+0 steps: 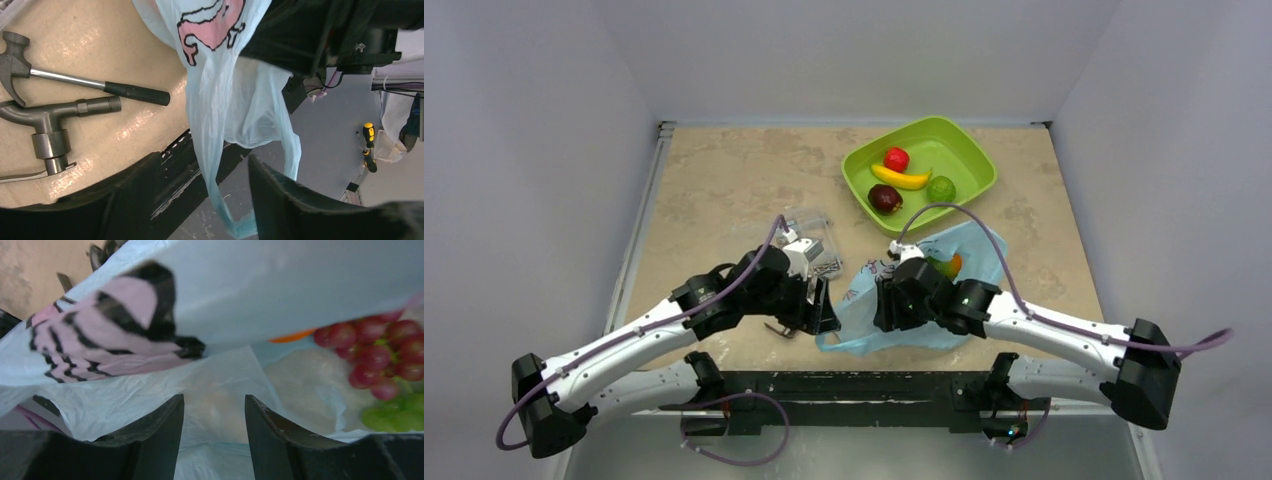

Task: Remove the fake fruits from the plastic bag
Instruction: Adjust the plastic bag at the center of the board, then take out the fake fruit from the plastic bag, then place the fake fruit in the bin, then adjust the plastic bag at the center of the board, then take out the fake fruit from the plastic bag.

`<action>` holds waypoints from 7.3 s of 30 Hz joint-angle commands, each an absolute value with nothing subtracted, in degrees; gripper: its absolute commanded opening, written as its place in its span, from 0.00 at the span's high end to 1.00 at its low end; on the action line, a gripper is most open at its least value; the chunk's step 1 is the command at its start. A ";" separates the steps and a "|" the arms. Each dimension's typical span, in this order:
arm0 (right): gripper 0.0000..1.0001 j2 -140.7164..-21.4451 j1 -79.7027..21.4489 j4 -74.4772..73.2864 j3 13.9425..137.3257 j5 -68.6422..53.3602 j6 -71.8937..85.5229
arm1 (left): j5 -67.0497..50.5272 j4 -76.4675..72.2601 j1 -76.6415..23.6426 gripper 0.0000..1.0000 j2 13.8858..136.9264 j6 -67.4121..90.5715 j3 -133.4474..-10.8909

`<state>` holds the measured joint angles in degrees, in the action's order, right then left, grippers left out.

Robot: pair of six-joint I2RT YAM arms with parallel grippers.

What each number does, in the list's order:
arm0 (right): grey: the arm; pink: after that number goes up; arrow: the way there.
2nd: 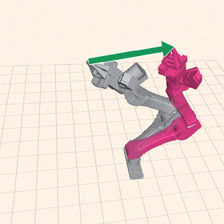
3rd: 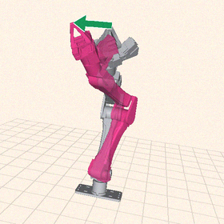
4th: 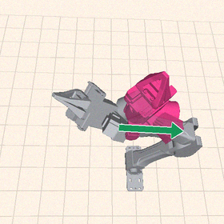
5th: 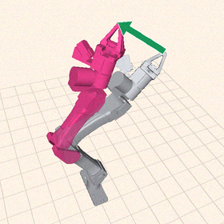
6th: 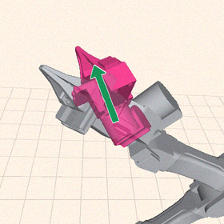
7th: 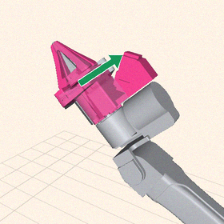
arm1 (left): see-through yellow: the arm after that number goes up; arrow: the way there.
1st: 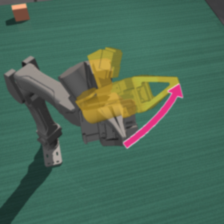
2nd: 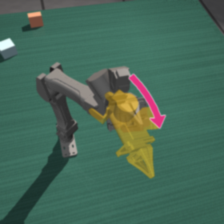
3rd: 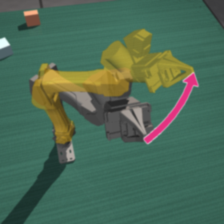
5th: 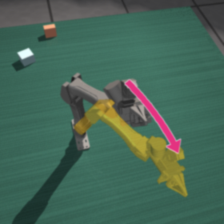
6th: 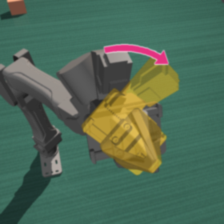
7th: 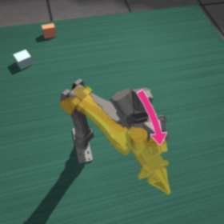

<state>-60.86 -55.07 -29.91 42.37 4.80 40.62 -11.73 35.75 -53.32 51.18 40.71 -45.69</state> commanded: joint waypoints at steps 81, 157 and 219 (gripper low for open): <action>1.00 -47.97 -47.99 -30.98 38.37 20.39 45.83 | -7.36 29.38 -53.35 1.00 51.90 44.31 -31.81; 0.43 -49.91 -45.05 -43.58 57.49 2.98 33.14 | -20.14 46.93 -45.97 1.00 100.33 11.46 -86.27; 0.13 -76.86 -52.38 -23.23 43.51 32.10 50.83 | -18.11 50.16 -47.20 1.00 102.57 11.07 -89.01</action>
